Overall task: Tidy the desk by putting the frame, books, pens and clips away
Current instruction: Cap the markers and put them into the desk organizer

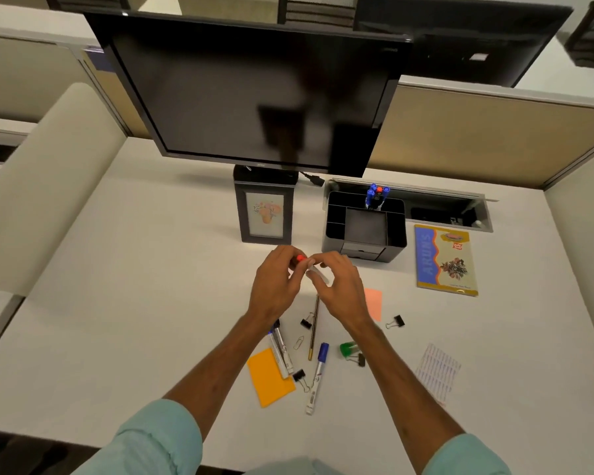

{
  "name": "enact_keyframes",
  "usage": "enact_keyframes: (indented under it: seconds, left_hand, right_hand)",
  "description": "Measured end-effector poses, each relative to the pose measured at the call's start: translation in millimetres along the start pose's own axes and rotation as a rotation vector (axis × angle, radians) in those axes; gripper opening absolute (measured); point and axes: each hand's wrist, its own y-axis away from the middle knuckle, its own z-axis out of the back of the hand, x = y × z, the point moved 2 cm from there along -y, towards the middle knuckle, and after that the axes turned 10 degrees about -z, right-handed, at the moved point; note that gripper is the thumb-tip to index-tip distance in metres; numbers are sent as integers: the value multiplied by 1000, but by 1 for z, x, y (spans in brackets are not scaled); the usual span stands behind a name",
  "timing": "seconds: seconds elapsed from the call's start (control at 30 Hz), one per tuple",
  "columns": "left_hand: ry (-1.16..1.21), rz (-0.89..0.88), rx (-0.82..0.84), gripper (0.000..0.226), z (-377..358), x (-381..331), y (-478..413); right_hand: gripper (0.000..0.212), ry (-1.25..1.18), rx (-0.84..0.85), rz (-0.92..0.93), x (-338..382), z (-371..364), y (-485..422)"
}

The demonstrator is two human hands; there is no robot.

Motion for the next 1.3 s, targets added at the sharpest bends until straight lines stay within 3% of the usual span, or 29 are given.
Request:
enact_keyframes:
  seconds: [0.3, 0.53, 0.67, 0.97, 1.3]
  left_hand:
    - [37, -83, 38, 24, -50, -43, -31]
    - [-134, -203, 194, 23, -87, -44, -39]
    - [-184, -225, 302, 26, -102, -33, -30]
    - [-187, -77, 376, 25, -108, 5, -14]
    - [-186, -27, 346, 22, -99, 19, -13]
  right_hand:
    - [17, -88, -62, -32, -31, 68, -20]
    - [15, -253, -430, -156, -50, 144, -86]
    - [15, -187, -532, -169, -56, 164, -133]
    - [15, 124, -417, -290, -92, 125, -175]
    - [23, 244, -343, -353, -107, 107, -180]
